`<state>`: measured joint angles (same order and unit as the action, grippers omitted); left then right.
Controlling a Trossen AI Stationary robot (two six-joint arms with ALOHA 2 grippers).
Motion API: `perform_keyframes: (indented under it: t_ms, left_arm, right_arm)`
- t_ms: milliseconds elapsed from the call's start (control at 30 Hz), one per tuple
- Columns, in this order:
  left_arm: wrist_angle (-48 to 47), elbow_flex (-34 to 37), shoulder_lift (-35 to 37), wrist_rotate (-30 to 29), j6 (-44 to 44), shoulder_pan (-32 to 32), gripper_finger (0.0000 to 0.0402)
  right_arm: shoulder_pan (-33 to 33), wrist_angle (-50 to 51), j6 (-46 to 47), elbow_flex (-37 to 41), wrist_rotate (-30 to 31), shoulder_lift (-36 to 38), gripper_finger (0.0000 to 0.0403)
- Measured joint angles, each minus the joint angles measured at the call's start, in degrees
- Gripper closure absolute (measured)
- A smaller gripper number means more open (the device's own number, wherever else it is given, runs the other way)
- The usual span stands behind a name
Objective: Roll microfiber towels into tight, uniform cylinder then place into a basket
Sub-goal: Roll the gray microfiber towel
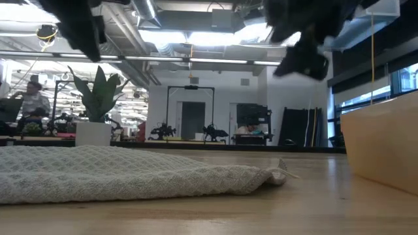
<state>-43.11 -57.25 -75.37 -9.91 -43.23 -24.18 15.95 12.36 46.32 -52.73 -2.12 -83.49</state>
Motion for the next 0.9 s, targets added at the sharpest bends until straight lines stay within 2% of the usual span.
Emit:
perform_keyframes:
  t_ms: [167,267,500,900]
  left_arm:
    - [-0.20,0.00,0.00,0.02,-0.35,-2.17,0.0316]
    - [-0.20,0.00,0.00,0.02,-0.36,-2.80,0.0316]
    - [-0.20,0.00,0.00,0.00,-0.19,-2.87,0.0316]
    - [-0.22,0.00,0.00,0.00,0.13,-2.87,0.0316]
  right_arm:
    - [-3.44,-1.61,4.13,0.00,-10.08,-5.89,0.0166]
    - [-3.80,-2.58,8.01,0.01,-12.99,-9.53,0.0166]
    - [-3.78,-1.61,7.09,-5.62,-15.54,-18.51,0.0166]
    - [-3.29,17.13,2.15,-19.76,-16.09,-29.62,0.0166]
